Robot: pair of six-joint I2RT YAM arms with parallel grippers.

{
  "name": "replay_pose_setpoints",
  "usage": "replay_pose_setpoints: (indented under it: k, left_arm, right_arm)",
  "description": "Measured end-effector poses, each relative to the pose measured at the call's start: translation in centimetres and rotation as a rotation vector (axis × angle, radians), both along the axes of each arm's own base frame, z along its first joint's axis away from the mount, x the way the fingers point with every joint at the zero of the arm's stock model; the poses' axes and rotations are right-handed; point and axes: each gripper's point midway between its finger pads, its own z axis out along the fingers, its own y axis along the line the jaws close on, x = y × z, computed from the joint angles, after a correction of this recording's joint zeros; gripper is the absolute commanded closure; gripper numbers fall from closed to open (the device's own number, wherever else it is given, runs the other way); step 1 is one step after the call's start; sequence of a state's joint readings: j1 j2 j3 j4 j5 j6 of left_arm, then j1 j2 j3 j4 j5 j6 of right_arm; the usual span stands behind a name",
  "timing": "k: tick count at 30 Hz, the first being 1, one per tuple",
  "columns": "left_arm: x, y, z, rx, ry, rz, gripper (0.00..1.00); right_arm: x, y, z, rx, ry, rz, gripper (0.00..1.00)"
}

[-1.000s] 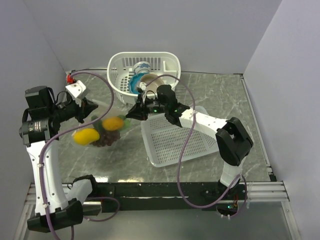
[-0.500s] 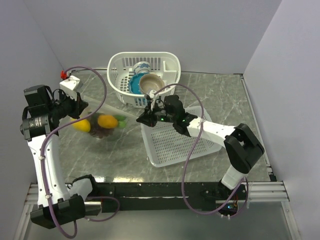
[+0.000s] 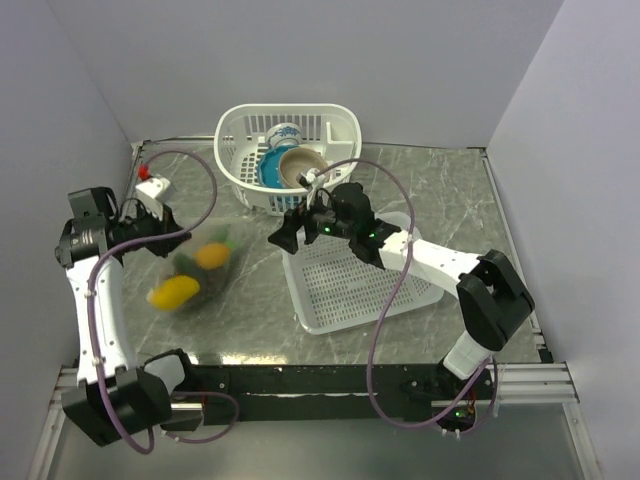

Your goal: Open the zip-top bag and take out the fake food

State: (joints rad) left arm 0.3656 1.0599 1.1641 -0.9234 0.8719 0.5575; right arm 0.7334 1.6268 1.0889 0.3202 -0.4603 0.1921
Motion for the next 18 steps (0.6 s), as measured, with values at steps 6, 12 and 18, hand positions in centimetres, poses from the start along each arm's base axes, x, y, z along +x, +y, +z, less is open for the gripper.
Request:
replay_pose_setpoints:
  k: [6, 12, 18]
  left_arm:
    - [-2.9, -2.1, -4.7, -0.069, 0.208, -0.208, 0.48]
    - [-4.2, -3.0, -4.8, -0.081, 0.261, -0.265, 0.06]
    - [-2.6, -2.7, 3.2, -0.021, 0.074, -0.217, 0.01]
  right_arm:
    - [-2.3, 1.4, 1.6, -0.006, 0.0, -0.011, 0.0]
    - [-7.3, 4.4, 1.8, -0.03, -0.032, 0.05, 0.0]
    - [-6.2, 3.9, 1.1, -0.058, -0.04, -0.009, 0.0]
